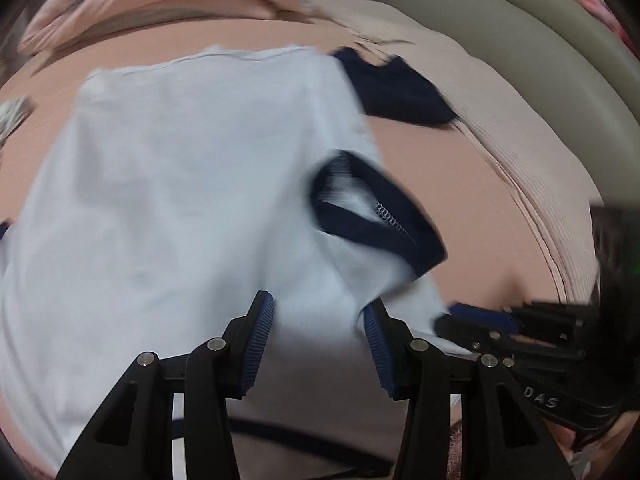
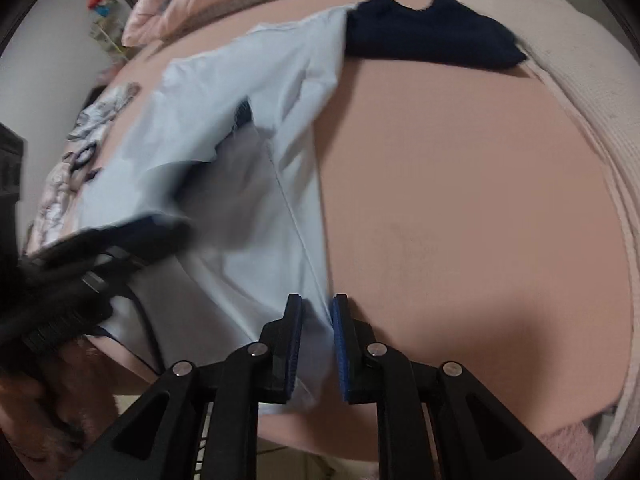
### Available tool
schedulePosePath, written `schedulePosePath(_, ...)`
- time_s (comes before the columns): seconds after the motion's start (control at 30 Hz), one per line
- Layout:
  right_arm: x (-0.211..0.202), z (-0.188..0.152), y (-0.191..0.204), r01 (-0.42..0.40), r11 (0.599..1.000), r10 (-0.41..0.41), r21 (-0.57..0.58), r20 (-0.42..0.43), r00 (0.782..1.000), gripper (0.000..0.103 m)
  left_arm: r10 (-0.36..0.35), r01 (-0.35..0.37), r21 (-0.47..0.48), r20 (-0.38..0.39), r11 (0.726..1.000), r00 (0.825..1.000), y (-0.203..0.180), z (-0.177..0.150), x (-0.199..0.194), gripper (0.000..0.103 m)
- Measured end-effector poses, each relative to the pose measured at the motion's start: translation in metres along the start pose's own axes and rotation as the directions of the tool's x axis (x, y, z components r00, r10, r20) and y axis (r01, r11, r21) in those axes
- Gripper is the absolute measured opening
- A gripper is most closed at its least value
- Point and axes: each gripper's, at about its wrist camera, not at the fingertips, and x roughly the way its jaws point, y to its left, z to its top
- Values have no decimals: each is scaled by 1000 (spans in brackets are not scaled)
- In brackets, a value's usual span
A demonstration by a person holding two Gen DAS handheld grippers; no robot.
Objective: Fold clothes
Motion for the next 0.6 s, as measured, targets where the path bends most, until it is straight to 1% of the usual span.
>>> schedulePosePath(0.03,-3,0,0,43,999,-43,5,1,999,15,52,-52,-12,6,999,999,5,-2,-5,43)
schedulePosePath(0.07,-6,-1,-1,85,996,-85,10,2,996,15,77,-76,-33,28,997,997,10,-4,-12,43)
schedulePosePath(0.13,-13,0,1,105,994,-105,12,33,994,15,24,-20,-70,57,997,998,17,-3,-20,43)
schedulePosePath(0.17,-15,1,4,85,996,-85,9,42,995,15,-5,11,-87,72,996,997,21,-2,-24,43)
schedulePosePath(0.2,-15,1,7,53,999,-53,5,45,998,15,-49,55,-84,76,995,996,20,-1,-24,43)
schedulePosePath(0.27,-15,3,15,-12,1000,12,-4,51,999,15,-118,120,-42,43,992,992,11,2,-16,43)
schedulePosePath(0.3,-10,3,18,-13,1000,14,-9,34,999,16,-131,132,-30,26,991,991,7,1,-10,43)
schedulePosePath(0.33,-2,4,21,2,1000,-2,-15,7,1000,16,-140,141,-19,10,990,990,3,1,-5,43)
schedulePosePath(0.37,5,4,23,18,1000,-18,-22,-21,1000,16,-114,114,-14,-14,993,993,1,-2,2,43)
schedulePosePath(0.4,8,3,22,20,1000,-20,-10,-33,999,16,-65,64,-17,-39,998,997,2,-5,7,42)
schedulePosePath(0.43,6,2,17,20,1000,-20,11,-36,999,18,-13,12,-19,-65,1000,998,3,-7,12,34)
schedulePosePath(0.47,2,2,13,46,999,-45,23,-39,998,21,5,-7,-28,-65,1000,998,6,-9,11,30)
schedulePosePath(0.53,-6,4,5,123,992,-121,38,-47,992,22,27,-30,-44,-56,999,998,12,-10,3,23)
schedulePosePath(0.57,-10,7,2,136,990,-134,40,-33,990,22,-9,7,-53,-40,999,999,13,-9,-2,23)
schedulePosePath(0.6,-16,13,1,108,993,-108,38,1,994,22,-53,51,-61,-22,997,998,15,-7,-7,23)
